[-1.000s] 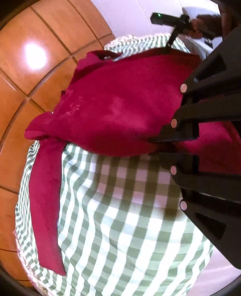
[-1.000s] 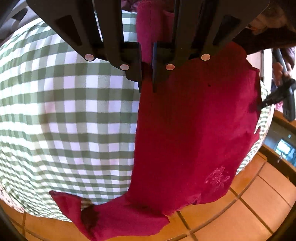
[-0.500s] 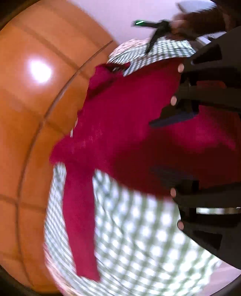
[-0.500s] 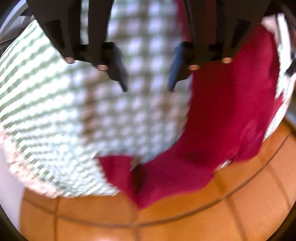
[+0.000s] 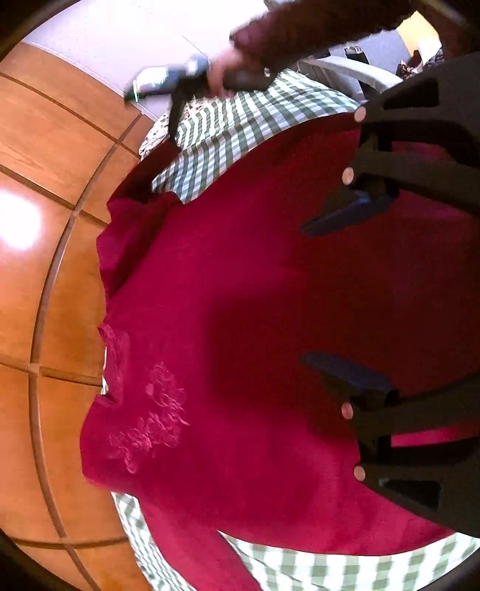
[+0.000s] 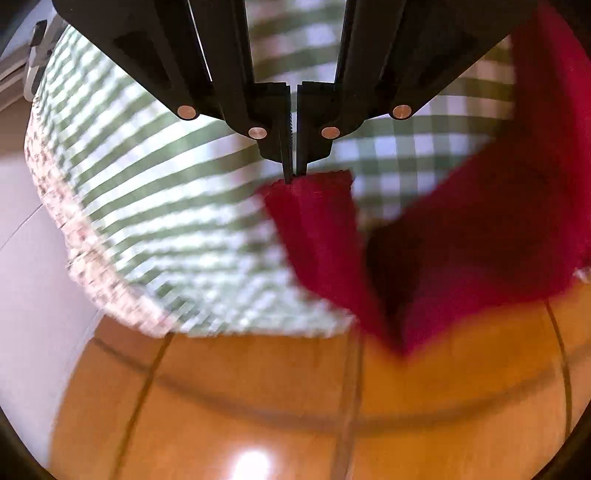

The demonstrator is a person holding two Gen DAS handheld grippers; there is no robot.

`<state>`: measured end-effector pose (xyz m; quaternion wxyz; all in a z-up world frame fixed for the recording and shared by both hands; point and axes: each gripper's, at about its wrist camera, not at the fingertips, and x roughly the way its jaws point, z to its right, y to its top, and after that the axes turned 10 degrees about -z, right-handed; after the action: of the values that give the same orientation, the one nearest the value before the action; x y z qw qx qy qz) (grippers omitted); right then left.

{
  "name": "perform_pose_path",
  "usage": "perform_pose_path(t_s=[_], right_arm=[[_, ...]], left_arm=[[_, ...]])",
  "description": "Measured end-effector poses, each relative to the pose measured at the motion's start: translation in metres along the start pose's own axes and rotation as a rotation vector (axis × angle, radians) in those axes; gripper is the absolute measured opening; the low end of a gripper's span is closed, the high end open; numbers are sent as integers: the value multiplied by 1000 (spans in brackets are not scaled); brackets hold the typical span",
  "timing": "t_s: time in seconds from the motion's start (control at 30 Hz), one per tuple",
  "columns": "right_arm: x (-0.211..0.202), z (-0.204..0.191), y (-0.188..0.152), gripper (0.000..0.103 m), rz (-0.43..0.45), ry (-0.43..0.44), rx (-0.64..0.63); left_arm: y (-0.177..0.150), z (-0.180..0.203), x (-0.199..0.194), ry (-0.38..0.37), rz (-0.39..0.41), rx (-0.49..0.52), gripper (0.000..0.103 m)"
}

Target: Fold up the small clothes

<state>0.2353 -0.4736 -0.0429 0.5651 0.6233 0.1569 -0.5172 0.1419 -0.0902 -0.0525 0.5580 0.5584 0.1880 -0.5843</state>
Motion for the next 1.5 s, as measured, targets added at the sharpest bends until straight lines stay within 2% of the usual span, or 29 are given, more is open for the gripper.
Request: perform_pose_path(t_s=[0.03,0.13,0.23,0.3,0.43,0.63,0.73,0.8,0.83,0.87,0.97,1.1,1.13,1.2,1.3,1.4,1.5], right_arm=[[-25,21,3,0,47,6,25],[-63,69,11,0,111,-9,101],[-70,120,24,0,104,-55,202],[-54,147,31,0,65,-77,264],[7,186,40,0,-59,-165,358],[76,201,23,0,-190,-310,391],[92,199,18,0,-219,-304,373],[84,190,17,16,-201,-271,352],[80,187,18,53,-193,-261,348],[71,181,17,81,-174,-256,351],[39,151,19,83,-78,-193,313],[3,76,13,84,-26,-2,200],[-3,59,10,85,-20,34,174],[-17,6,-1,85,-14,163,102],[-31,-66,-20,85,-25,314,14],[-41,-134,-42,85,-23,390,-95],[-37,-187,-62,85,-42,410,-178]], left_arm=[[4,0,4,-2,-5,2,66],[14,1,18,-10,-23,7,66],[19,4,30,-29,-39,-3,66],[20,6,35,-25,-45,-3,67],[18,5,41,-20,-64,-19,68],[18,0,44,-23,-76,-38,69],[18,2,42,-26,-71,-32,73],[18,0,37,-42,-60,-42,73],[18,-3,33,-52,-52,-55,73],[18,-6,29,-60,-42,-70,73],[14,-30,4,-72,24,-156,73],[-3,-84,-32,-13,107,-308,74],[-10,-104,-43,13,129,-366,74],[-26,-141,-61,56,163,-486,74],[-59,-207,-94,151,234,-712,74],[-82,-261,-117,196,276,-874,74],[-91,-299,-131,227,314,-951,74]])
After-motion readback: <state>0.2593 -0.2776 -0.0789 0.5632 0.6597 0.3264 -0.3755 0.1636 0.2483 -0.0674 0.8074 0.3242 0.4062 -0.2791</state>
